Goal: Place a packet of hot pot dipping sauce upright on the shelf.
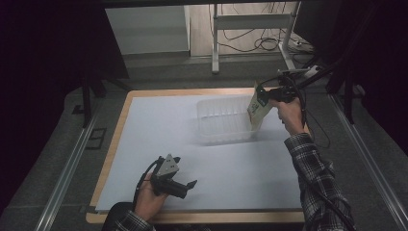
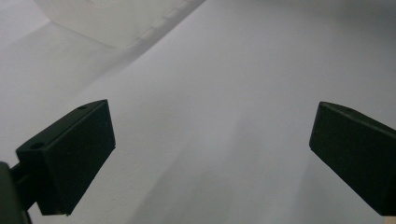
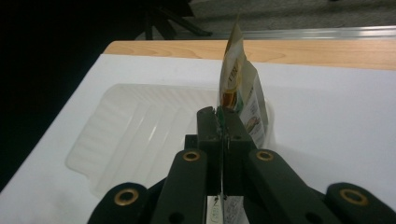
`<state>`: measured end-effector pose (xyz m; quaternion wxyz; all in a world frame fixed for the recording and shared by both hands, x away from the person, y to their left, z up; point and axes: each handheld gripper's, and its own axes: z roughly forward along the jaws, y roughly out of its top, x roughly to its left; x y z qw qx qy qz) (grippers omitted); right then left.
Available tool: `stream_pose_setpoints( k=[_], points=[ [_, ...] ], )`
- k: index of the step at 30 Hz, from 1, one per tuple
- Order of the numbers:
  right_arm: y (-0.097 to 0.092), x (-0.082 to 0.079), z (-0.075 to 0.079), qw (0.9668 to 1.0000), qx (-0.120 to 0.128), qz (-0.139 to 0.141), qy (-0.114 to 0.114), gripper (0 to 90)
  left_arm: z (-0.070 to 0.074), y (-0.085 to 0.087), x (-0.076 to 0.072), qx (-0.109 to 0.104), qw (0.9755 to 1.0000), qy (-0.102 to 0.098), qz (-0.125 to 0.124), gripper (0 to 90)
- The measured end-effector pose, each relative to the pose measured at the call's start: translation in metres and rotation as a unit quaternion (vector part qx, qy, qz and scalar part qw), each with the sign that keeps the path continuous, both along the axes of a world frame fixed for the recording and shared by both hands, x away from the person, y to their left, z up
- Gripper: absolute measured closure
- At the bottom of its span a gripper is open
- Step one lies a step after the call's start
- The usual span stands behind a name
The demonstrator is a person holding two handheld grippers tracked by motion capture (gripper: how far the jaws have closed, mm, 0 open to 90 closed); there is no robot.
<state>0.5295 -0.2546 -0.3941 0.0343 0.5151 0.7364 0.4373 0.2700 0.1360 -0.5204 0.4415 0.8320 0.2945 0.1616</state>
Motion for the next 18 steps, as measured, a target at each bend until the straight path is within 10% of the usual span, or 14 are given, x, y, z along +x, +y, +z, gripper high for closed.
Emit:
stream_pose_setpoints(
  k=[18],
  points=[
    [0.002,-0.0057,0.0047,0.997,-0.062,0.0,-0.047,57.3,0.0002,0.0002,-0.0001,-0.001,1.0,-0.001,0.001,0.0]
  ],
)
